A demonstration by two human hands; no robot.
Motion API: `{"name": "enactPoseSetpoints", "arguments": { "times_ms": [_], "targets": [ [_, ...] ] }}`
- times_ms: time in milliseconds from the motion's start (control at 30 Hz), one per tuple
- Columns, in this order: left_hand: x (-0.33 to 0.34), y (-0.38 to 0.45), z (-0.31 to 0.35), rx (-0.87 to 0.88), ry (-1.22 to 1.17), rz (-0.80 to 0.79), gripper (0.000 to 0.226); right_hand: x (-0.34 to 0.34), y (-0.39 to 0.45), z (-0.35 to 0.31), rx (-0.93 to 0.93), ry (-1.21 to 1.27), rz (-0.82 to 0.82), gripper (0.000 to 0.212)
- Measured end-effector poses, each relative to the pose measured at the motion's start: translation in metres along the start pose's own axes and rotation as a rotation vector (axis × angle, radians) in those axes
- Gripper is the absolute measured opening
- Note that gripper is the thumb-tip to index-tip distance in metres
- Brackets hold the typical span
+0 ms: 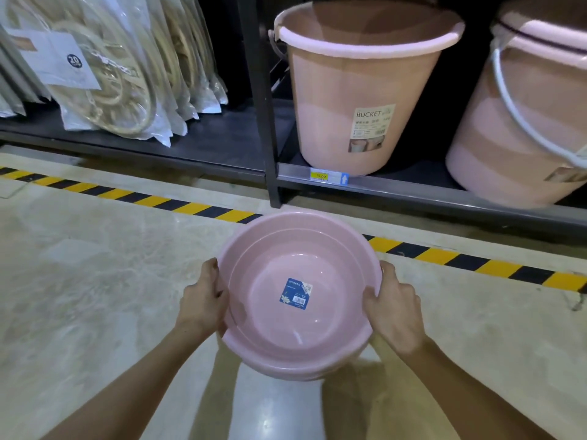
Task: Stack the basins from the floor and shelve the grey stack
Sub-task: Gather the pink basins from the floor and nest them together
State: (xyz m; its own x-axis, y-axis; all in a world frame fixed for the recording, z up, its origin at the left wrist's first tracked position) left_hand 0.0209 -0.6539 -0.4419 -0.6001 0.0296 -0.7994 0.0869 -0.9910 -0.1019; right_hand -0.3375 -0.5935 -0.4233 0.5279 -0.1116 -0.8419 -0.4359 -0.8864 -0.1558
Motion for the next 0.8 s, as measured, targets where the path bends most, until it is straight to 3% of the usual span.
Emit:
{"name": "enactPoseSetpoints", "arguments": {
  "times_ms": [267,533,800],
  "targets": [
    [0.006,0.003,0.005,0.003,-0.014,-0.074,0.065,0.017,0.003,0.011,0.042,0.077,-0.036,0.053],
    [0.010,0.004,0.002,-0.039,-0.127,-0.126,0.077,0.027,-0.002,0.015,0.141,0.347,-0.146,0.066],
    [0.014,0.007,-0.001,-0.030,-0.094,-0.128,0.077,0.032,-0.001,0.015,0.167,0.319,-0.163,0.074]
  ]
}}
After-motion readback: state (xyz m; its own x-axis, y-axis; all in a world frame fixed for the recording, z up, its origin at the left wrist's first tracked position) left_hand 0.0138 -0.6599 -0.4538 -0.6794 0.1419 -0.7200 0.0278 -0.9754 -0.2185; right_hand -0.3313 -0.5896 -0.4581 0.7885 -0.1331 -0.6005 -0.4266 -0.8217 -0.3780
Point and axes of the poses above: each hand's wrist, its own y-axis towards the middle knuckle, its own x-axis out of the palm, z = x × y, the point moved 8 cm from there along y, towards the middle knuckle, and after that the axes turned 5 degrees about x, right-handed, at the moved point
